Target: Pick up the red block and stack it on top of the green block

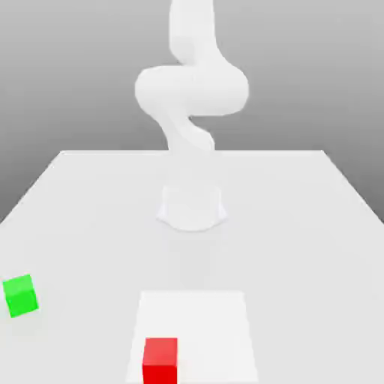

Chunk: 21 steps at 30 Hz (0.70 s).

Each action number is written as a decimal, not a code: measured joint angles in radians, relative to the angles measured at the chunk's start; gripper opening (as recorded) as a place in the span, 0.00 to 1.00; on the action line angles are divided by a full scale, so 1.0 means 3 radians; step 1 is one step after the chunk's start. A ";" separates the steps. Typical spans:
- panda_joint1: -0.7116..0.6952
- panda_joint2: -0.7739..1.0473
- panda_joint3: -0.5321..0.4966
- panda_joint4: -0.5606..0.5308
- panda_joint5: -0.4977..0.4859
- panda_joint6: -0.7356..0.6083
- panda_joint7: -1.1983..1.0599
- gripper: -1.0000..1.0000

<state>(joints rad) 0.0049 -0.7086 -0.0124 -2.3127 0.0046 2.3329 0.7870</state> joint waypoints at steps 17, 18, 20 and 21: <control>0.0034 0.2075 -0.0215 -0.0289 0.0139 0.0747 -0.0321 0.50; 0.0028 0.2196 -0.0221 -0.0306 0.0145 0.0791 -0.0338 0.50; 0.0009 0.2437 -0.0227 -0.0339 0.0151 0.0877 -0.0368 0.50; 0.0001 0.2558 -0.0229 -0.0356 0.0152 0.0921 -0.0382 0.50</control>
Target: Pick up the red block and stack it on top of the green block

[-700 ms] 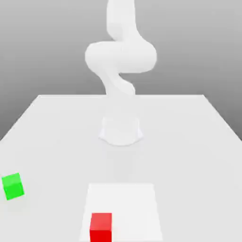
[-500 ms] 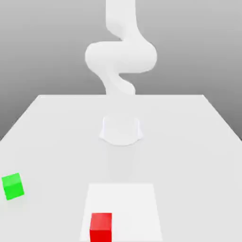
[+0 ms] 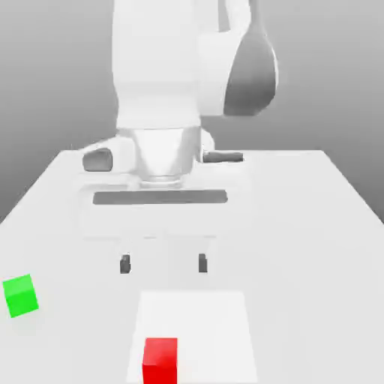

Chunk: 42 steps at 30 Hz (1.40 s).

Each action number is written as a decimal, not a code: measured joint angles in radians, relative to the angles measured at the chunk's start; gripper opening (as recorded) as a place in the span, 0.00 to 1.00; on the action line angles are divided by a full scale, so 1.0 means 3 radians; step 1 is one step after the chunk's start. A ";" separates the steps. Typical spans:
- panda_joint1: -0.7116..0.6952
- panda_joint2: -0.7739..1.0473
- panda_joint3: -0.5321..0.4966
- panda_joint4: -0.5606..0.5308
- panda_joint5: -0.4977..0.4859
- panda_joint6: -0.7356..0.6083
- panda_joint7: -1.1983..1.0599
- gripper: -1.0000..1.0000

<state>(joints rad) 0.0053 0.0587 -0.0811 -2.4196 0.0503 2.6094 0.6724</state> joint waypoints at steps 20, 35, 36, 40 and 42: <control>-0.0077 0.0835 0.0036 -0.0038 0.0012 0.0431 -0.0071 0.00; -0.0977 0.0184 -0.0837 -0.0314 0.0069 0.0037 -0.0306 0.00; -0.1059 0.0153 -0.0906 -0.0333 0.0065 0.0024 -0.0318 0.00; -0.1309 0.0238 -0.1006 -0.0372 0.0181 0.0134 -0.0442 0.00; -0.1387 0.0461 -0.0903 -0.0361 0.0381 0.0328 -0.0589 0.00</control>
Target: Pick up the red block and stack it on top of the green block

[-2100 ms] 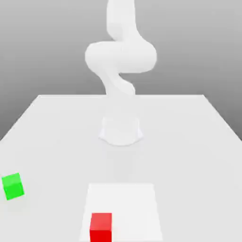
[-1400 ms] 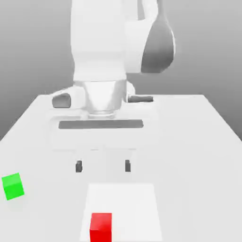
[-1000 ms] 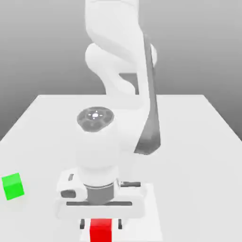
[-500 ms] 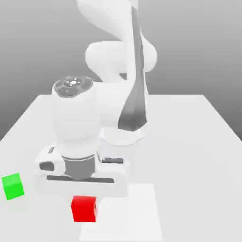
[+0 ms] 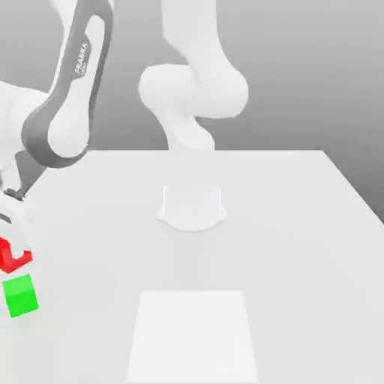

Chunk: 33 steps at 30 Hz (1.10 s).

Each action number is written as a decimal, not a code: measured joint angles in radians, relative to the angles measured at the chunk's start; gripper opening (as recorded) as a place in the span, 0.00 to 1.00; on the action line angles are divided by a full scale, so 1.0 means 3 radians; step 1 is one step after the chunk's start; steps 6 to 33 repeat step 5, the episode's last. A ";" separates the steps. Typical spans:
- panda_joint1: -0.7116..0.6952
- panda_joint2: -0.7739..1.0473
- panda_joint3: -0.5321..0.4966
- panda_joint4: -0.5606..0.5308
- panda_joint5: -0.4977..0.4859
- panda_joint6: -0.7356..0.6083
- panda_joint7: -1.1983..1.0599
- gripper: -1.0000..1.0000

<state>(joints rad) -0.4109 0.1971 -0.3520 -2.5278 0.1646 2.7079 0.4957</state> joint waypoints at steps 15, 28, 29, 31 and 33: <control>-0.0085 0.0197 0.0115 0.0013 0.0170 0.0171 -0.0125 1.00; -0.0085 0.0197 0.0115 0.0013 0.0170 0.0171 -0.0125 1.00; -0.0085 0.0197 0.0115 0.0013 0.0170 0.0171 -0.0125 1.00; -0.0085 0.0197 0.0115 0.0013 0.0170 0.0171 -0.0125 1.00; -0.0085 0.0197 0.0115 0.0013 0.0170 0.0171 -0.0125 1.00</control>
